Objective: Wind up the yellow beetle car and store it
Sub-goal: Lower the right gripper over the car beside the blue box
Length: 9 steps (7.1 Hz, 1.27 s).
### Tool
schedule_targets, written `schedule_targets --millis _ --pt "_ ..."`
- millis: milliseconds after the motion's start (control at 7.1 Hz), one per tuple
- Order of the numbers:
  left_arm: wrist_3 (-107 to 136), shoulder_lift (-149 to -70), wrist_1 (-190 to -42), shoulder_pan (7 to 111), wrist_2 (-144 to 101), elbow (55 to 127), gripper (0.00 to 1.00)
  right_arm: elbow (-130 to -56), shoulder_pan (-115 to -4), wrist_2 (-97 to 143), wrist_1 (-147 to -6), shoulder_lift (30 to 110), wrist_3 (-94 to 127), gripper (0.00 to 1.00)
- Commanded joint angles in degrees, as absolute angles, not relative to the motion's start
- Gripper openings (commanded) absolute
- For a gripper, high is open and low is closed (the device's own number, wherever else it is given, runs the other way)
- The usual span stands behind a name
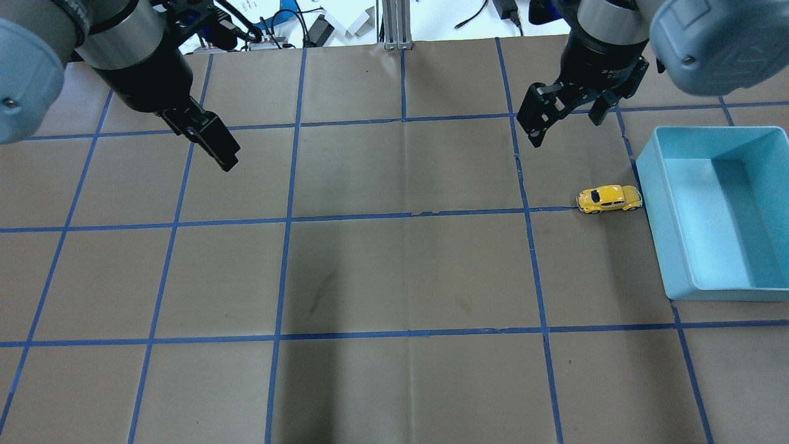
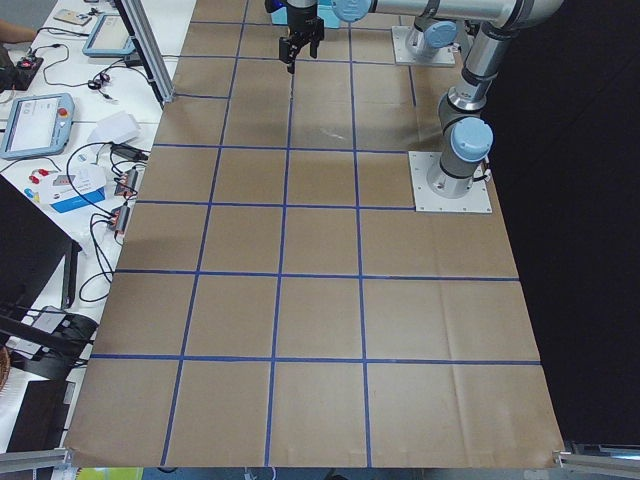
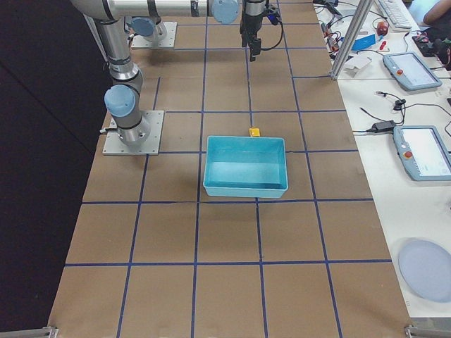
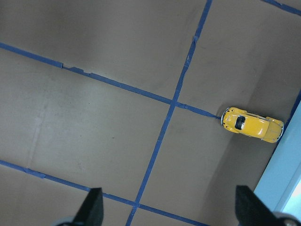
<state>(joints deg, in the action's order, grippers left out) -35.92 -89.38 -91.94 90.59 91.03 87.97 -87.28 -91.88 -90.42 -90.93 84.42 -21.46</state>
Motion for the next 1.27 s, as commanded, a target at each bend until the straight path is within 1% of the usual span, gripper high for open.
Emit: schedule_targets --millis 0,282,423,563,704,845,986,1127 --pt "-23.63 -87.46 -93.16 90.62 91.32 87.46 1.0 -89.81 -91.06 -91.23 -91.75 82.71 -34.32 1.0" --pt "-13.77 -86.57 -94.48 90.62 91.75 86.67 1.0 -93.32 -87.04 -93.85 -92.11 82.01 -45.91 1.0" --pt "-9.71 -86.75 -96.57 90.62 91.93 86.66 1.0 -95.08 -83.79 -94.04 -94.46 81.74 -52.32 1.0" --pt "-5.75 -88.14 -96.68 90.09 91.41 86.66 1.0 -98.23 -82.89 -94.39 -99.7 80.78 -58.82 1.0" --pt "-5.8 -87.81 -96.07 90.0 93.93 87.7 1.0 -100.78 -82.79 -99.53 -106.46 80.51 -70.63 1.0" --pt "-5.45 -87.45 -96.85 89.65 96.22 86.93 1.0 -102.46 -81.66 -99.93 -108.7 80.59 -77.02 1.0" --pt "-4.75 -87.02 -98.68 90.52 95.98 87.53 1.0 -104.13 -79.91 -99.67 -114.2 80.25 -85.69 1.0" --pt "-4.66 -86.92 -99.57 89.83 89.97 86.58 1.0 -104.67 -78.94 -99.58 -119.83 77.46 -95.09 0.99"
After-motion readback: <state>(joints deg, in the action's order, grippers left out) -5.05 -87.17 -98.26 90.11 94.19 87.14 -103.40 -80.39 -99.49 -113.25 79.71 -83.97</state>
